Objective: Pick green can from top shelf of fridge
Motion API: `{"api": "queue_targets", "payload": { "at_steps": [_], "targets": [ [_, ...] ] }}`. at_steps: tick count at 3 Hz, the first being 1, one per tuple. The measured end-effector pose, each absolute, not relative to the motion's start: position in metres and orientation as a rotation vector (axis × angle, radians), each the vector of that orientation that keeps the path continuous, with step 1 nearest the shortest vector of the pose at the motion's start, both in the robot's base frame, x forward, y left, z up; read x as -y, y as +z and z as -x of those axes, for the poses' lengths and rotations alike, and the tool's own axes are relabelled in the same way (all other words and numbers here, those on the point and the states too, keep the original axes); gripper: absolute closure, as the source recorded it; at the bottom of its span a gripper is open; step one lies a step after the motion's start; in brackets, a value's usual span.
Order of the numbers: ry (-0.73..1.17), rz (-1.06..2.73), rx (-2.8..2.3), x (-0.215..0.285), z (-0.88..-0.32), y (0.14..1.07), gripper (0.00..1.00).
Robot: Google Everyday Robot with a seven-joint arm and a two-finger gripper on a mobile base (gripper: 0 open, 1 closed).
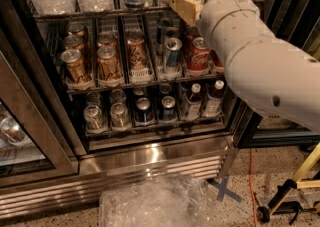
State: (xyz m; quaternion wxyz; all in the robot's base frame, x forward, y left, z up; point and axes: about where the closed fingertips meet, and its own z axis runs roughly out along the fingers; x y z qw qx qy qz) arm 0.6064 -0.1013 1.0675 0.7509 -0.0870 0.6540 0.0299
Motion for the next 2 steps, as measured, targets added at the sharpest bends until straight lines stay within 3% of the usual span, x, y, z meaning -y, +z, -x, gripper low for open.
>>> {"api": "queue_targets", "payload": {
  "at_steps": [2],
  "targets": [
    [-0.032, 0.146, -1.357, 0.12, -0.635, 1.087, 0.5]
  ]
}}
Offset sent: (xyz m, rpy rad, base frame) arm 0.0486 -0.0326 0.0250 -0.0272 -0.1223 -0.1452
